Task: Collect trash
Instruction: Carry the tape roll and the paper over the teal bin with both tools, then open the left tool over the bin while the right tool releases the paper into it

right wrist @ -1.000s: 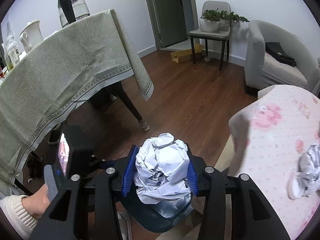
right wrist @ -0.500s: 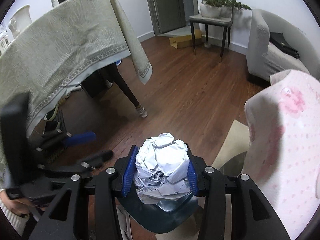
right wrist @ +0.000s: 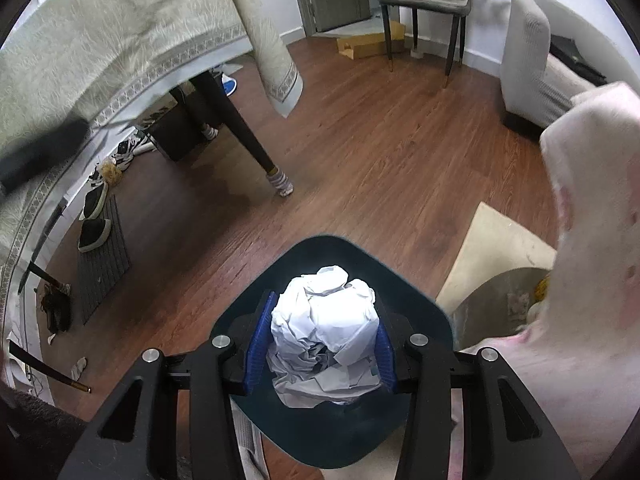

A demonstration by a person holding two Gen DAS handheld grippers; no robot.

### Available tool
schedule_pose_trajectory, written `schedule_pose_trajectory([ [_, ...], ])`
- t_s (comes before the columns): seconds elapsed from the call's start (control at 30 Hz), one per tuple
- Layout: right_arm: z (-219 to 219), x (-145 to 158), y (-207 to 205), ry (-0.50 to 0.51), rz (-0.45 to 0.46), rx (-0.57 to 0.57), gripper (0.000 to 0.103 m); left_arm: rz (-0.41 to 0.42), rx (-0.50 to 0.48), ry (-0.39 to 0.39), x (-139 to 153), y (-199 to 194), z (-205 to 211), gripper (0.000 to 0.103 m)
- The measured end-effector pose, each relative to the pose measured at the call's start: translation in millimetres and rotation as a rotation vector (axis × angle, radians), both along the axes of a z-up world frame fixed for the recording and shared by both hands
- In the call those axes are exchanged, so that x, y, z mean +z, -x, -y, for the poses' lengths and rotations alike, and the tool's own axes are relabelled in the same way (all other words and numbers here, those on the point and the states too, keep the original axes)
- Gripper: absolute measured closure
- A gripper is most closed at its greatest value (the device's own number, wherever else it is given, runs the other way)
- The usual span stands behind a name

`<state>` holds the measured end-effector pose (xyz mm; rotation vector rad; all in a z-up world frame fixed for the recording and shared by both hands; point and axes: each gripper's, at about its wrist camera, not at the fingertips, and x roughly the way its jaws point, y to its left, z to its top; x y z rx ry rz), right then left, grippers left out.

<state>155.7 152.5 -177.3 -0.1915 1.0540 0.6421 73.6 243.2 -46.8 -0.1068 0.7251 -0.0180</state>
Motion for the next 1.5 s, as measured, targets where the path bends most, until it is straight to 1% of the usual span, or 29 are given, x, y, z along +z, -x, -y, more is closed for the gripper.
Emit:
schedule_pose_trajectory([
  [0.2,-7.5,-36.7,1.2,0.064,-0.055,0.014,0.057,0.039,-0.02,0.03,19.0,4.3,0.3,0.067],
  [0.27,-8.1,-49.4,2.9,0.099,-0.064,0.021,0.056,0.046,-0.032,0.03,21.4,6.2,2.0,0.07],
  [0.4,-3.1,-70.2,7.3,0.155,-0.092,0.02,0.052,0.054,-0.033,0.028,25.1,7.2,2.1,0.07],
  [0.5,1.4,-74.9,9.8,0.164,-0.108,0.021,0.043,0.073,-0.036,0.035,33.0,9.6,2.2,0.07],
  [0.53,2.5,-73.9,11.5,0.161,-0.109,0.027,0.041,0.079,-0.038,0.036,35.9,10.4,2.6,0.07],
  [0.67,3.2,-65.2,15.3,0.147,-0.098,0.043,0.041,0.098,-0.038,0.04,43.9,12.6,4.3,0.07],
  [0.83,0.0,-37.6,23.5,0.097,-0.058,0.079,0.041,0.114,-0.028,0.043,52.8,12.8,6.2,0.07],
  [1.07,2.7,26.6,39.6,-0.002,0.052,0.135,0.041,0.163,-0.015,0.018,70.2,15.4,8.3,0.07],
  [1.1,4.6,37.1,42.1,-0.016,0.073,0.142,0.041,0.174,-0.011,0.009,73.1,16.1,9.6,0.069],
  [1.17,7.2,54.5,46.4,-0.033,0.112,0.153,0.041,0.187,-0.012,0.008,76.7,16.2,11.3,0.063],
  [1.3,16.4,83.4,49.1,-0.064,0.173,0.151,0.041,0.214,-0.018,0.016,83.9,15.3,19.6,0.062],
  [1.4,30.3,100.1,49.3,-0.068,0.22,0.139,0.041,0.228,-0.032,0.021,89.4,12.6,27.9,0.05],
  [1.47,41.1,108.1,49.8,-0.075,0.237,0.122,0.041,0.248,-0.054,0.023,93.4,12.5,34.1,0.036],
  [1.5,46.3,111.3,49.1,-0.078,0.243,0.113,0.041,0.254,-0.057,0.022,94.7,12.3,37.1,0.035],
])
